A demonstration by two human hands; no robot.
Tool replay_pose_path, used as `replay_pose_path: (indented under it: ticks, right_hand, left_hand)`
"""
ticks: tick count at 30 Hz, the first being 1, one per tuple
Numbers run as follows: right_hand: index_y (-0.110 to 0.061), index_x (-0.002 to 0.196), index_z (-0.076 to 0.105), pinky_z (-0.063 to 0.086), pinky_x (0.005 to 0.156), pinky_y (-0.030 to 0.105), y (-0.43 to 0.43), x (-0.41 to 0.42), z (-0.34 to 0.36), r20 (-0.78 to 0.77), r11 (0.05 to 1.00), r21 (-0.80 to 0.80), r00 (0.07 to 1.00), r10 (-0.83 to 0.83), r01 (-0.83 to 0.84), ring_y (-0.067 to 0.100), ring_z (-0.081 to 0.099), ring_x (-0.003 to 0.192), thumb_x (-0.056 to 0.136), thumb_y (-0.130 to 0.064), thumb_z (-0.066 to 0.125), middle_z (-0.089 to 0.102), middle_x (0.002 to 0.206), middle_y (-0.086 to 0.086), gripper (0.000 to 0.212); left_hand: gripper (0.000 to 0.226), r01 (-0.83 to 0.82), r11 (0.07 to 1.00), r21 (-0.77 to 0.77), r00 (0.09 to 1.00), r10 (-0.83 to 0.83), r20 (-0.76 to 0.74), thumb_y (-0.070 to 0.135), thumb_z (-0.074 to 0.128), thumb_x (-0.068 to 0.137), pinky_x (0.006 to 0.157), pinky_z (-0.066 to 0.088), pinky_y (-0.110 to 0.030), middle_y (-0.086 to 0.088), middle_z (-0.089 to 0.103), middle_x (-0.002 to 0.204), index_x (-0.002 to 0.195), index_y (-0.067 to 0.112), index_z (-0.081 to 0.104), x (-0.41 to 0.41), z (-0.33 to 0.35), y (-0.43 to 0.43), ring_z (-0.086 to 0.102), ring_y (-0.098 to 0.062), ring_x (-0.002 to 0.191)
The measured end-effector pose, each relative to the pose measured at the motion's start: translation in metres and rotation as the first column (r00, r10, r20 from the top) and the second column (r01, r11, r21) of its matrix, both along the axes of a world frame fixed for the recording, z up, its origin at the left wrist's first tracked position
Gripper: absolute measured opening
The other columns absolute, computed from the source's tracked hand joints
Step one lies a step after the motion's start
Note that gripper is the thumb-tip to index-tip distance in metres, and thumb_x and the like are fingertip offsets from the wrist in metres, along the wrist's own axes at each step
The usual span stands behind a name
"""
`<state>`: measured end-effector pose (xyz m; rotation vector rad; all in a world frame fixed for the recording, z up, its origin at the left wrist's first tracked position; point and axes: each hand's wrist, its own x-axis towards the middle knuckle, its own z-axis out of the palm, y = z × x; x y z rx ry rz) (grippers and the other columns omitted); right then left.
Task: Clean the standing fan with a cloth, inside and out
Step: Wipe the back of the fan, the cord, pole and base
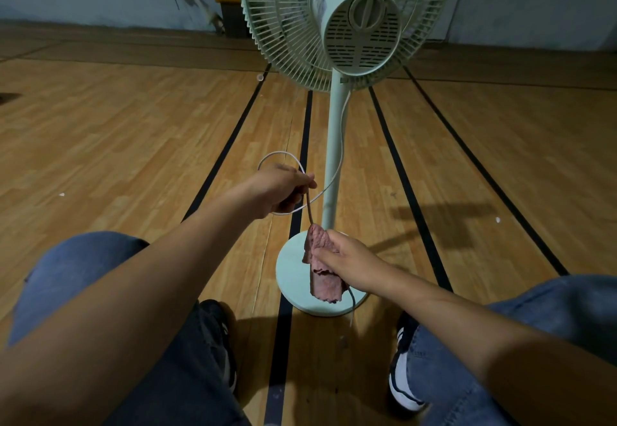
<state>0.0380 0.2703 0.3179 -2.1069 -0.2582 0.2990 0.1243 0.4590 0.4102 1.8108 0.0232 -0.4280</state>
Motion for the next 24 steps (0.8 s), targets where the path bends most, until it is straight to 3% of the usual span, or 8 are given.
replay_pose_path:
  ticks: [5, 9, 15, 20, 24]
  right_hand:
    - [-0.004, 0.122, 0.059, 0.053, 0.1, 0.058, 0.002, -0.005, 0.003, 0.024, 0.999, -0.024, 0.999, 0.044, -0.044, 0.035, 0.068, 0.113, 0.106, -0.052, 0.053, 0.071, 0.118, 0.018, 0.051]
    - [-0.002, 0.118, 0.063, 0.054, 0.096, 0.059, 0.002, -0.007, 0.008, 0.03, 1.0, 0.019, 0.999, 0.022, -0.022, 0.034, 0.07, 0.108, 0.099, -0.064, 0.053, 0.073, 0.113, 0.017, 0.066]
    - [-0.006, 0.11, 0.07, 0.058, 0.092, 0.057, -0.002, 0.001, 0.004, 0.014, 0.999, 0.025, 1.0, -0.023, 0.022, 0.027, 0.076, 0.101, 0.104, -0.041, 0.064, 0.078, 0.106, 0.011, 0.036]
    - [-0.014, 0.109, 0.073, 0.059, 0.094, 0.054, -0.005, 0.006, 0.008, 0.014, 0.998, 0.07, 1.0, 0.0, -0.001, 0.017, 0.077, 0.097, 0.105, -0.04, 0.063, 0.081, 0.104, 0.001, 0.029]
    - [-0.01, 0.106, 0.07, 0.059, 0.092, 0.057, -0.005, 0.01, 0.011, 0.032, 0.997, 0.075, 0.999, -0.007, 0.005, 0.023, 0.077, 0.098, 0.105, -0.043, 0.062, 0.079, 0.105, 0.01, 0.033]
  left_hand:
    - [0.026, 0.007, 1.0, 0.003, 1.0, -0.007, -0.001, 0.026, 0.066, 0.109, 0.056, 0.047, -0.026, -0.002, 0.061, 0.072, 0.093, 0.009, 0.077, 0.0, -0.003, 0.0, 0.055, -0.015, 0.065]
    - [0.026, 0.003, 1.0, -0.006, 1.0, -0.003, -0.003, 0.025, 0.066, 0.109, 0.058, 0.046, -0.027, -0.001, 0.062, 0.072, 0.092, 0.01, 0.078, 0.001, -0.003, 0.0, 0.055, -0.015, 0.065]
    - [0.029, -0.04, 0.999, -0.036, 0.998, 0.041, 0.042, 0.023, 0.061, 0.112, 0.055, 0.044, -0.024, -0.001, 0.059, 0.071, 0.09, 0.009, 0.075, -0.006, -0.002, -0.005, 0.053, -0.013, 0.061]
    - [0.033, -0.128, 0.989, -0.08, 0.99, 0.131, 0.043, 0.021, 0.051, 0.116, 0.057, 0.041, -0.024, -0.002, 0.054, 0.072, 0.09, 0.009, 0.068, -0.007, -0.001, -0.008, 0.049, -0.012, 0.061]
    - [0.034, -0.192, 0.978, -0.082, 0.975, 0.2, 0.102, 0.022, 0.051, 0.116, 0.057, 0.04, -0.024, 0.0, 0.055, 0.072, 0.09, 0.01, 0.068, -0.001, -0.001, -0.007, 0.048, -0.01, 0.061]
